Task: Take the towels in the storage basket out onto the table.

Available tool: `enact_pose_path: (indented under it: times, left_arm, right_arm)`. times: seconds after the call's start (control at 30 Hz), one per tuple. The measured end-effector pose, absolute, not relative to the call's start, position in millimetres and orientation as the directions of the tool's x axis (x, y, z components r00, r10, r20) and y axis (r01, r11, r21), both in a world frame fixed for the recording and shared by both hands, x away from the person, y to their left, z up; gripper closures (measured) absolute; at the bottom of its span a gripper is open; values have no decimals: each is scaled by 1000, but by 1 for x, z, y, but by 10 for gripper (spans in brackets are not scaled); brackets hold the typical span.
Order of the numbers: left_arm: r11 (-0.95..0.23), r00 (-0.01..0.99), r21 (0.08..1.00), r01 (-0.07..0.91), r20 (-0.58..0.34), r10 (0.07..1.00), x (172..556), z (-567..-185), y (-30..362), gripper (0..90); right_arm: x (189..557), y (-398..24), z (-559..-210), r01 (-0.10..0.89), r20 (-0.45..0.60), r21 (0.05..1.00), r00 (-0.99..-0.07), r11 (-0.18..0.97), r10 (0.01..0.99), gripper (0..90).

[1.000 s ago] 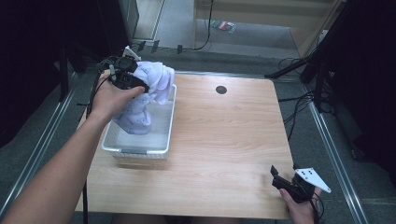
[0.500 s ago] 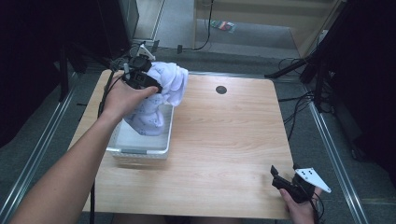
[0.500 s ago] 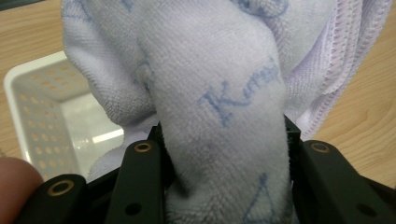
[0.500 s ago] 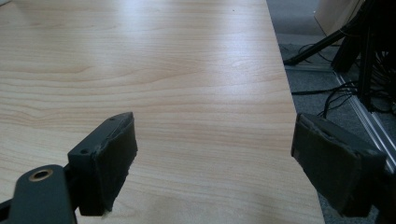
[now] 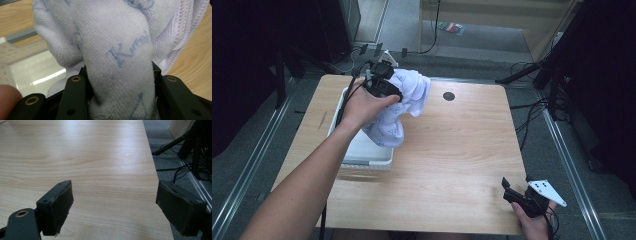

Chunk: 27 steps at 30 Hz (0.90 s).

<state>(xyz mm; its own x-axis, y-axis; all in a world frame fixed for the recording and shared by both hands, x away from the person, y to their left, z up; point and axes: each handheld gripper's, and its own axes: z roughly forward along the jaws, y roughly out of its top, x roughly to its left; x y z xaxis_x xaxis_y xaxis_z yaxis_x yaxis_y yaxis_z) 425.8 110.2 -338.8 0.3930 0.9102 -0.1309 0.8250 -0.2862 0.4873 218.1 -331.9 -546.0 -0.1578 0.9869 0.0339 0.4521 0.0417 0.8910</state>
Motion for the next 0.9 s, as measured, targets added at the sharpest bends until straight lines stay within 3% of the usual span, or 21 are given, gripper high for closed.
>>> enact_pose_path:
  times: [0.9]
  left_arm:
    - [-340,454,462,819,-160,876,437,-366,34,581]
  right_arm:
    - [218,-331,-546,454,32,890,-157,43,987,147]
